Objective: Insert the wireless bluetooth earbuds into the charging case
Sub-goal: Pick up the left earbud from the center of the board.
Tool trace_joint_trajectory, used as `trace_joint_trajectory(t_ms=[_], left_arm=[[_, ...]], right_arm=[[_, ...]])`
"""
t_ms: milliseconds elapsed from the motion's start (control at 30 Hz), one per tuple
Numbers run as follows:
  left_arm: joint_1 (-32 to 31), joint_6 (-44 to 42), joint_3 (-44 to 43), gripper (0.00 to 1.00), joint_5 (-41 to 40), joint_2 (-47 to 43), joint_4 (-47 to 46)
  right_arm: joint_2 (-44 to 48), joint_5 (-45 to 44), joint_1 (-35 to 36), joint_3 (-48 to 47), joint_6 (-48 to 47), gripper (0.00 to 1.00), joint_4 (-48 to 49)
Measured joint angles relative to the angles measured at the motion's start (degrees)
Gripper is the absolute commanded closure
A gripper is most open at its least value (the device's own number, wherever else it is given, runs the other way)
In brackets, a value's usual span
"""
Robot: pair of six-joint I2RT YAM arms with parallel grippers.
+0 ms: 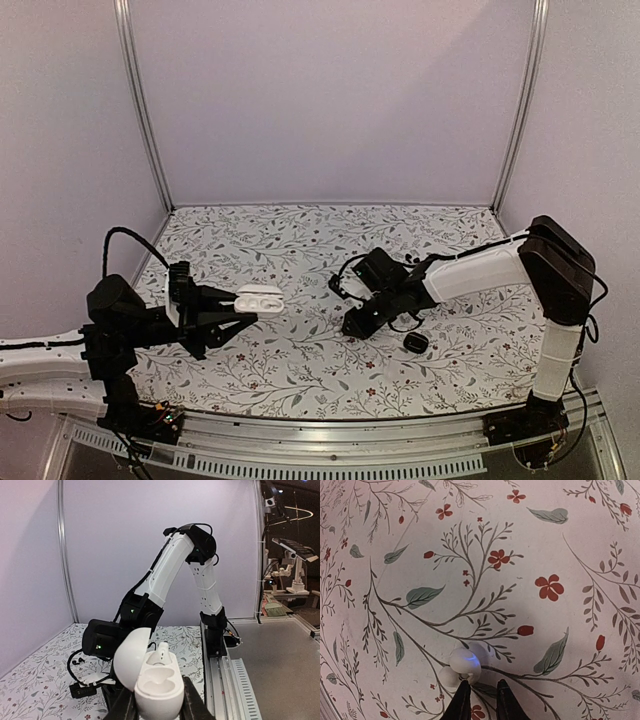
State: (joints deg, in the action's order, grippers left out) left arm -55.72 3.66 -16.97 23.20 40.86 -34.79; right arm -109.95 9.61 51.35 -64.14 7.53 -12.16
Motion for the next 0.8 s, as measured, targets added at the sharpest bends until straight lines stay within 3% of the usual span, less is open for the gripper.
trace_joint_trajectory(t_ms=[800], left_arm=[[0.02, 0.0, 0.11, 1.0, 0.0, 0.0, -0.02]], right_arm=[[-3.04, 1.7, 0.0, -4.83, -0.04, 0.82, -1.09]])
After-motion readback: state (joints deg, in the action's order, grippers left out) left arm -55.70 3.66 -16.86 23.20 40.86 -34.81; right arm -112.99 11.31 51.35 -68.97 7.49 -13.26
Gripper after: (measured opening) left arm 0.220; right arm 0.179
